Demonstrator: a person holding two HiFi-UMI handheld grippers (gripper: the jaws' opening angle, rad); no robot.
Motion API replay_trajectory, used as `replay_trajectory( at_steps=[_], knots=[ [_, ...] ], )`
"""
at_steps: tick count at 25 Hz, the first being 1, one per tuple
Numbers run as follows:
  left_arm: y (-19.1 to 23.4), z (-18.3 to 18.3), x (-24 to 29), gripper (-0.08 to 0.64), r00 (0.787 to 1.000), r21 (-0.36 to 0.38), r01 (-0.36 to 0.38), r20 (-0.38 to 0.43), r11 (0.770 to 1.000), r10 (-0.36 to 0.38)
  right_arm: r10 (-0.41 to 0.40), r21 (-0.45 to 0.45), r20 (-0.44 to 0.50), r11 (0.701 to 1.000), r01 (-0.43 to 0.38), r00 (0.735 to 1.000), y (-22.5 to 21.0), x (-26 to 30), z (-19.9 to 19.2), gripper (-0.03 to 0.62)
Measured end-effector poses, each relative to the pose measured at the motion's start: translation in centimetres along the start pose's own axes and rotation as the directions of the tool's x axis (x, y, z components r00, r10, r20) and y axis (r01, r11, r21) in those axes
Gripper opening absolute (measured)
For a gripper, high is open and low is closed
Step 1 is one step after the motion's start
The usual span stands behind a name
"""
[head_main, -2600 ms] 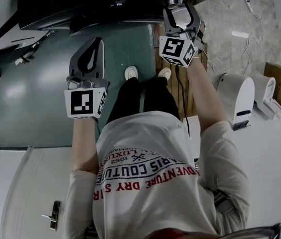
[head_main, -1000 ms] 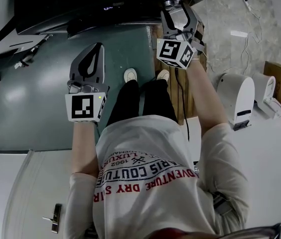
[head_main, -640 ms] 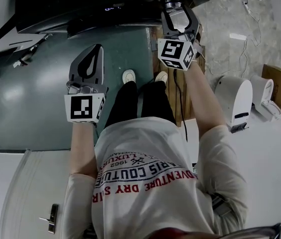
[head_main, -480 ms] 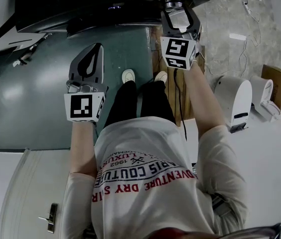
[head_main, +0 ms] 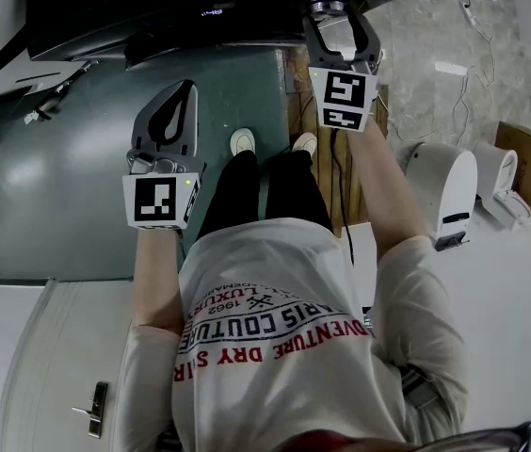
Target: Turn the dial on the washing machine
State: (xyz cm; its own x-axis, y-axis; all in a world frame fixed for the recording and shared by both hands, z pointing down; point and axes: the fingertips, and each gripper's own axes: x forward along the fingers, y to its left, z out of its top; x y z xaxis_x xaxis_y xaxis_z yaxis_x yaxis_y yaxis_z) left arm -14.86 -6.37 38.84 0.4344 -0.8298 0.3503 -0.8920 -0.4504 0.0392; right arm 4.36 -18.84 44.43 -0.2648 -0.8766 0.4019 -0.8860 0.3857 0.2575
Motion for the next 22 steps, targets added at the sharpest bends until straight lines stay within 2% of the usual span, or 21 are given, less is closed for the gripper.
replay_trajectory(
  at_steps=[4, 8, 11, 16, 22],
  knots=[
    [-0.1, -0.2, -0.1, 0.015, 1.000, -0.007, -0.008, -0.005, 1.000, 0.007, -0.041, -0.159, 0.023, 0.986, 0.044, 0.999, 0.3, -0.6, 0.1, 0.285],
    [-0.4, -0.2, -0.3, 0.015, 1.000, -0.008, -0.013, -0.006, 1.000, 0.013, -0.068, -0.335, 0.014, 0.940, 0.069, 0.998, 0.6, -0.4, -0.5, 0.285],
    [0.0, -0.1, -0.4, 0.015, 1.000, -0.018, -0.029, -0.001, 0.999, 0.029, -0.085, -0.393, 0.008, 0.916, 0.082, 0.996, 0.5, -0.2, -0.7, 0.285],
    [0.3, 0.0, -0.6, 0.015, 0.999, -0.028, -0.039, 0.006, 0.999, 0.039, -0.074, -0.320, -0.014, 0.945, 0.066, 0.997, 0.4, 0.0, -0.8, 0.281],
    [0.9, -0.2, -1.0, 0.015, 0.999, -0.032, -0.050, 0.003, 0.998, 0.050, -0.037, -0.112, -0.039, 0.993, 0.033, 0.999, 0.2, 0.0, -0.5, 0.279]
  ],
)
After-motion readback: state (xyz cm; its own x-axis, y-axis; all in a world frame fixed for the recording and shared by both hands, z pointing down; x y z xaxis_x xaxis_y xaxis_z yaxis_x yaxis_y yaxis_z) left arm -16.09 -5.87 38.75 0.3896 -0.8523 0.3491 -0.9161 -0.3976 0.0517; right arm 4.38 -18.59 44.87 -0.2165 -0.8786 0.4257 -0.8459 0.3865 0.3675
